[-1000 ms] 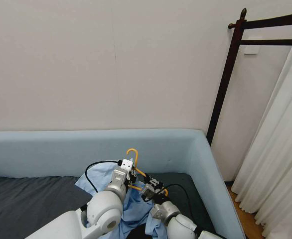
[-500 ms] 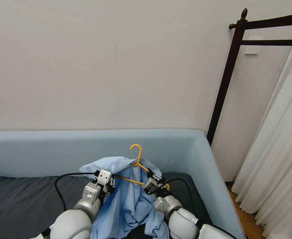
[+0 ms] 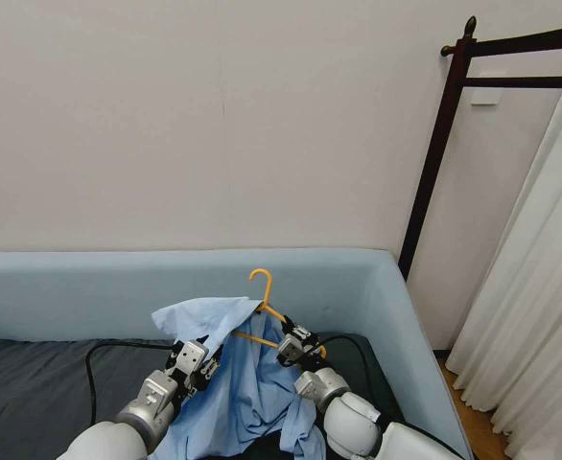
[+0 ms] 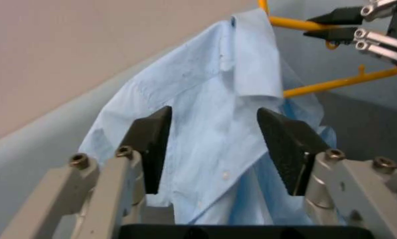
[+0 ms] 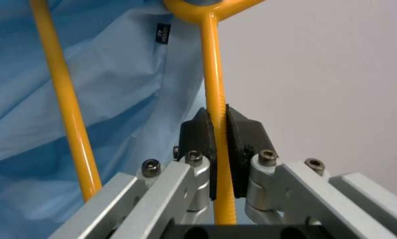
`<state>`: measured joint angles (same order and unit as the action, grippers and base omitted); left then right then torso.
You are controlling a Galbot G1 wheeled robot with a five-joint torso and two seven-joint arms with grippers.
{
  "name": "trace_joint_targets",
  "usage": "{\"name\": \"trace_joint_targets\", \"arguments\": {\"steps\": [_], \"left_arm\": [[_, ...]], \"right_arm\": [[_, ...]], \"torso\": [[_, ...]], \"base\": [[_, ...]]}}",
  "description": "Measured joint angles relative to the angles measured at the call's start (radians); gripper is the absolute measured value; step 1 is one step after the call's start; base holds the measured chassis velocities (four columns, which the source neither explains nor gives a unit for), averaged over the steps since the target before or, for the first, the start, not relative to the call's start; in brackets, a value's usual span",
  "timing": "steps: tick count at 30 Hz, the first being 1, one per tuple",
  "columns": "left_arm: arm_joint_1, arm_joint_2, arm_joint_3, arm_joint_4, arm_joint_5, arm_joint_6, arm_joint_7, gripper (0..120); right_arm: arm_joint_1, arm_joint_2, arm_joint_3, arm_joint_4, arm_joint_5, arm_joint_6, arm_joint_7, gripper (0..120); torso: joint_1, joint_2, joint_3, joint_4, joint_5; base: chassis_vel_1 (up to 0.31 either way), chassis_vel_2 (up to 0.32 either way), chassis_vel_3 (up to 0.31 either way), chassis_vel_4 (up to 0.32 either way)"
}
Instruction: Pick up the clothes from the sofa and hang them on the clothes hanger.
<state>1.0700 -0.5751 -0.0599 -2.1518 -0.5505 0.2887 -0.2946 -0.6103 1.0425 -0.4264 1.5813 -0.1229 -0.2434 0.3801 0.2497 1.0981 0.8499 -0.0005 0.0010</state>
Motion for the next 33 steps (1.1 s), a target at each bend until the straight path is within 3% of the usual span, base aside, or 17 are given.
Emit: {"name": "trace_joint_targets", "arguments": {"steps": [1, 2, 5, 6, 11, 12, 16, 21, 23, 31, 33], "left_arm": [[-0.001, 0.019, -0.006, 0.017, -0.002, -0.062, 0.039, 61], [-0.001, 0.019, -0.006, 0.017, -0.002, -0.062, 0.039, 61], [-0.042, 0.084, -0.033, 0.08, -0.051, -0.264, 0.211, 78], [-0.042, 0.084, -0.033, 0.08, -0.051, -0.264, 0.211, 78], [-0.14, 0.186, -0.051, 0.185, -0.209, -0.439, 0.455, 98], [-0.14, 0.186, -0.051, 0.185, -0.209, -0.439, 0.455, 98], [-0.274, 0.237, -0.006, 0.33, -0.313, -0.483, 0.725, 100], [-0.451, 0.228, 0.102, 0.451, -0.378, -0.465, 0.88, 100], [-0.484, 0.22, 0.125, 0.469, -0.388, -0.459, 0.902, 100], [-0.826, 0.103, 0.46, 0.657, -0.426, -0.424, 1.048, 98], [-0.861, 0.085, 0.494, 0.679, -0.426, -0.419, 1.064, 98]], "right_arm": [[-0.006, -0.006, 0.016, 0.0, -0.012, 0.007, 0.0, 4], [-0.006, -0.006, 0.016, 0.0, -0.012, 0.007, 0.0, 4], [-0.027, -0.027, 0.06, 0.001, -0.073, 0.044, -0.002, 4], [-0.027, -0.027, 0.06, 0.001, -0.073, 0.044, -0.002, 4], [-0.04, -0.038, 0.079, 0.003, -0.155, 0.099, -0.019, 4], [-0.04, -0.038, 0.079, 0.003, -0.155, 0.099, -0.019, 4], [-0.026, -0.034, 0.068, 0.0, -0.191, 0.126, -0.024, 4], [-0.036, -0.05, 0.075, 0.028, -0.218, 0.14, -0.03, 4], [-0.04, -0.055, 0.078, 0.033, -0.224, 0.144, -0.032, 4], [-0.077, -0.1, 0.112, 0.067, -0.261, 0.184, -0.046, 4], [-0.078, -0.102, 0.113, 0.068, -0.264, 0.187, -0.047, 4]], "torso": [[0.0, 0.0, 0.0, 0.0001, 0.0001], [0.0, 0.0, 0.0, 0.0001, 0.0001], [0.0, 0.0, 0.0, 0.0, 0.0], [0.0, 0.0, 0.0, 0.0, 0.0], [0.0, 0.0, 0.0, 0.0002, 0.0], [0.0, 0.0, 0.0, 0.0002, 0.0], [0.0, 0.0, 0.0, 0.0004, 0.0], [0.0, 0.0, 0.0, 0.0006, 0.0002], [0.0, 0.0, 0.0, 0.0001, -0.0001], [0.0, 0.0, 0.0, -0.0004, 0.0001], [0.0, 0.0, 0.0, -0.0002, 0.0003]], "base": [[0.0, 0.0, 0.0, 0.0], [0.0, 0.0, 0.0, 0.0], [0.0, 0.0, 0.0, 0.0], [0.0, 0.0, 0.0, 0.0], [0.0, 0.0, 0.0, 0.0], [0.0, 0.0, 0.0, 0.0], [0.0, 0.0, 0.0, 0.0], [0.0, 0.0, 0.0, 0.0], [0.0, 0.0, 0.0, 0.0], [0.0, 0.0, 0.0, 0.0], [0.0, 0.0, 0.0, 0.0]]}}
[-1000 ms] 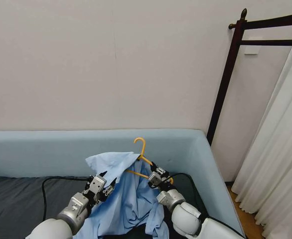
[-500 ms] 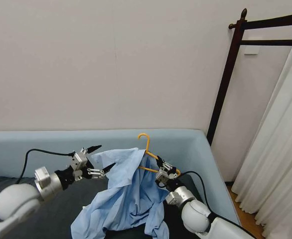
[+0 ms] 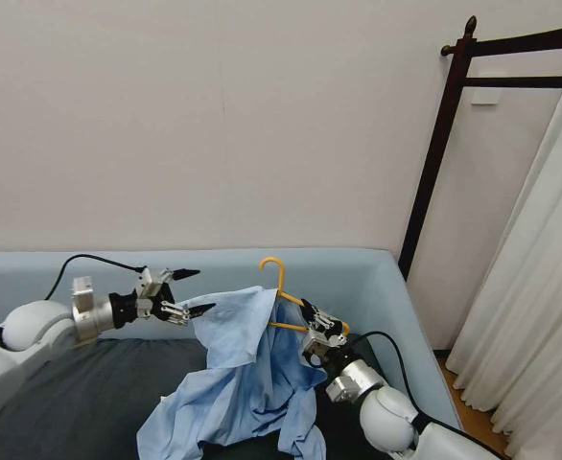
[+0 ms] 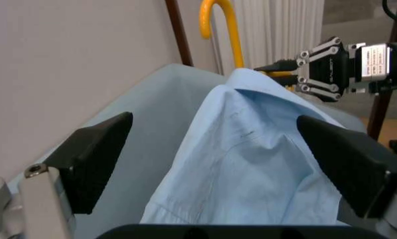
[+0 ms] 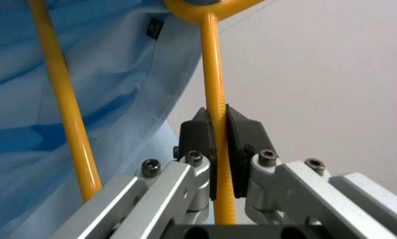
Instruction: Pick up the clothes from the sofa and hang them on the clothes hanger.
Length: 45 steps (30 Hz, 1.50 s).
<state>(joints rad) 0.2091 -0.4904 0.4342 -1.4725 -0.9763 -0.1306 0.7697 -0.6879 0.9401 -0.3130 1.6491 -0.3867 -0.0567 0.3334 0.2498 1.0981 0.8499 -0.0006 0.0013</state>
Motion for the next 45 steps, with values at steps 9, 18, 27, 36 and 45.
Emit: {"name": "trace_joint_targets", "arguments": {"steps": [9, 18, 27, 36, 45], "left_arm": [[-0.159, -0.104, 0.168, 0.158, 0.021, 0.026, 0.11, 79], [-0.187, -0.184, 0.23, 0.253, 0.053, 0.027, 0.134, 51], [-0.191, -0.223, 0.258, 0.306, 0.059, 0.019, 0.126, 18], [-0.177, -0.21, 0.254, 0.305, 0.061, 0.008, 0.126, 4], [-0.155, -0.172, 0.216, 0.29, 0.062, -0.002, 0.115, 4]], "right_arm": [[0.009, -0.008, 0.0, 0.0, -0.038, 0.053, -0.015, 4], [0.024, -0.001, -0.009, -0.013, -0.057, 0.086, -0.024, 4], [0.038, -0.002, -0.016, -0.027, -0.069, 0.118, -0.03, 4], [0.048, 0.008, -0.022, -0.036, -0.071, 0.128, -0.03, 4], [0.051, 0.008, -0.041, 0.006, 0.011, 0.108, -0.039, 16]], "torso": [[0.0, 0.0, 0.0, 0.0004, 0.0], [0.0, 0.0, 0.0, 0.0001, -0.0002], [0.0, 0.0, 0.0, 0.0001, -0.0001], [0.0, 0.0, 0.0, 0.0005, -0.0003], [0.0, 0.0, 0.0, 0.0002, -0.0004]], "base": [[0.0, 0.0, 0.0, 0.0], [0.0, 0.0, 0.0, 0.0], [0.0, 0.0, 0.0, 0.0], [0.0, 0.0, 0.0, 0.0], [0.0, 0.0, 0.0, 0.0]]}}
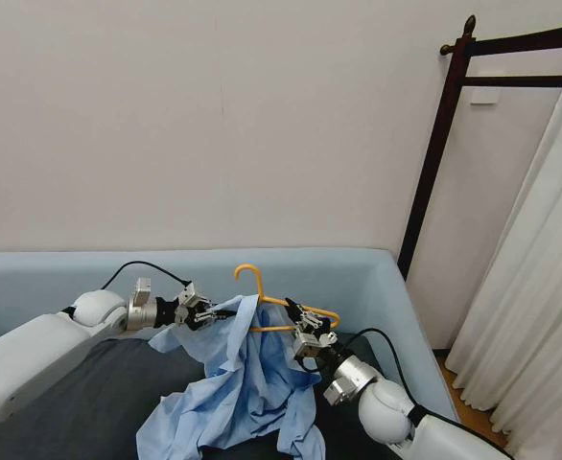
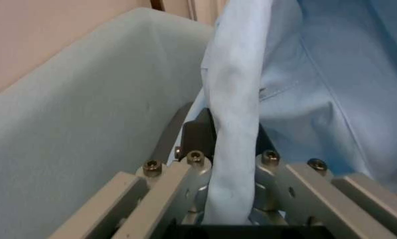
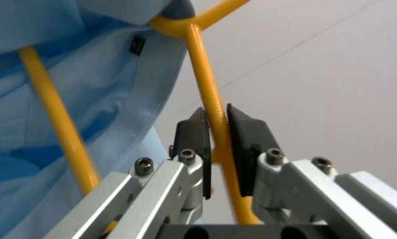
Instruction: Pick up the clothes from the sofa and hang them on the clothes hanger.
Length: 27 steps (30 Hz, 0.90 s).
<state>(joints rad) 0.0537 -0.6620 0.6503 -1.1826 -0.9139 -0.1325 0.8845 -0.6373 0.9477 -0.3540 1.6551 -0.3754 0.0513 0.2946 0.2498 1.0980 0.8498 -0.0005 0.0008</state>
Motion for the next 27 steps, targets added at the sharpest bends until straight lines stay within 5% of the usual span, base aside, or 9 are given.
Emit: {"name": "trace_joint_targets", "arguments": {"steps": [10, 14, 20, 27], "left_arm": [[0.056, 0.024, -0.071, -0.032, -0.001, -0.003, -0.017, 1], [0.068, 0.052, -0.084, -0.05, -0.004, -0.005, -0.017, 1], [0.072, 0.082, -0.088, -0.075, -0.012, -0.005, -0.021, 1], [0.085, 0.11, -0.09, -0.114, -0.024, -0.001, -0.033, 1]], "right_arm": [[-0.104, -0.063, 0.076, 0.127, 0.057, 0.019, -0.02, 48], [-0.266, -0.117, 0.115, 0.164, 0.103, 0.031, -0.061, 65], [-0.353, -0.019, 0.118, 0.003, 0.015, 0.059, -0.072, 88], [-0.313, 0.085, 0.076, -0.13, -0.088, 0.059, -0.038, 100]], "torso": [[0.0, 0.0, 0.0, 0.0, -0.0001], [0.0, 0.0, 0.0, -0.0003, 0.0001], [0.0, 0.0, 0.0, 0.0002, 0.0002], [0.0, 0.0, 0.0, 0.0003, 0.0001]], "base": [[0.0, 0.0, 0.0, 0.0], [0.0, 0.0, 0.0, 0.0], [0.0, 0.0, 0.0, 0.0], [0.0, 0.0, 0.0, 0.0]]}}
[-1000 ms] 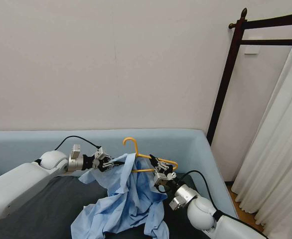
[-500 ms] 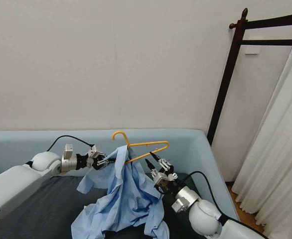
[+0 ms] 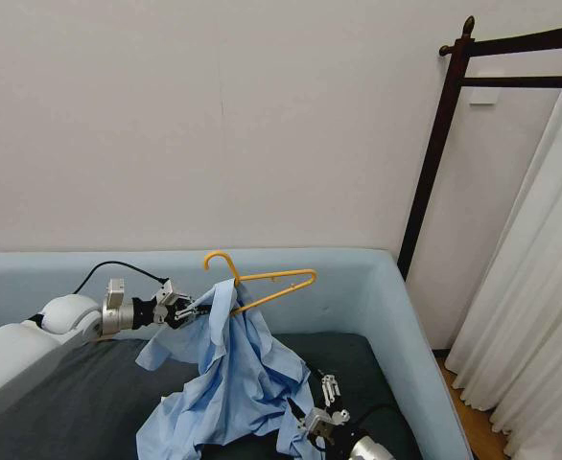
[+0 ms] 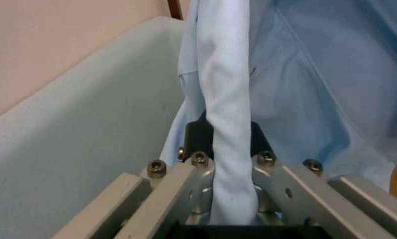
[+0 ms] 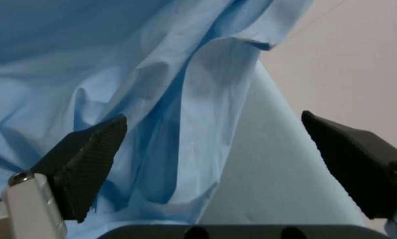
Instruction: Pick up the clothes from the sofa and hang them on the clothes hanger.
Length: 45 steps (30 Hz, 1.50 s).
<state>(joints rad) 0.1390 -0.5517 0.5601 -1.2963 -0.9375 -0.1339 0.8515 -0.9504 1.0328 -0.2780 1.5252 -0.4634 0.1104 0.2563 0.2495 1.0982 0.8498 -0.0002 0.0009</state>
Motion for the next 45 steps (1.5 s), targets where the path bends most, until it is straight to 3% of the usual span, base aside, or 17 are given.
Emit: {"name": "trace_joint_targets", "arguments": {"steps": [8, 20, 24, 28, 33, 45], "left_arm": [[0.047, 0.028, -0.039, -0.036, -0.003, 0.002, -0.003, 1], [0.108, 0.061, -0.081, -0.086, -0.003, 0.007, -0.003, 1], [0.125, 0.064, -0.094, -0.093, -0.003, 0.009, -0.003, 1], [0.134, 0.065, -0.101, -0.096, -0.003, 0.011, -0.002, 1], [0.148, 0.07, -0.109, -0.096, -0.003, 0.011, -0.001, 1], [0.184, 0.082, -0.135, -0.085, 0.0, 0.005, 0.01, 1]], "right_arm": [[0.082, 0.089, -0.048, -0.127, -0.084, -0.034, 0.065, 100], [0.168, 0.13, -0.088, -0.233, -0.1, -0.065, 0.079, 100], [0.18, 0.14, -0.103, -0.263, -0.107, -0.073, 0.083, 95], [0.19, 0.161, -0.107, -0.287, -0.114, -0.093, 0.097, 86], [0.216, 0.182, -0.111, -0.338, -0.118, -0.109, 0.114, 66], [0.227, 0.162, -0.126, -0.321, -0.094, -0.08, 0.121, 24]], "torso": [[0.0, 0.0, 0.0, 0.0, 0.0], [0.0, 0.0, 0.0, -0.0001, 0.0001], [0.0, 0.0, 0.0, -0.0002, 0.0001], [0.0, 0.0, 0.0, -0.0003, 0.0001], [0.0, 0.0, 0.0, -0.0001, 0.0001], [0.0, 0.0, 0.0, -0.0002, 0.0]], "base": [[0.0, 0.0, 0.0, 0.0], [0.0, 0.0, 0.0, 0.0], [0.0, 0.0, 0.0, 0.0], [0.0, 0.0, 0.0, 0.0], [0.0, 0.0, 0.0, 0.0], [0.0, 0.0, 0.0, 0.0]]}}
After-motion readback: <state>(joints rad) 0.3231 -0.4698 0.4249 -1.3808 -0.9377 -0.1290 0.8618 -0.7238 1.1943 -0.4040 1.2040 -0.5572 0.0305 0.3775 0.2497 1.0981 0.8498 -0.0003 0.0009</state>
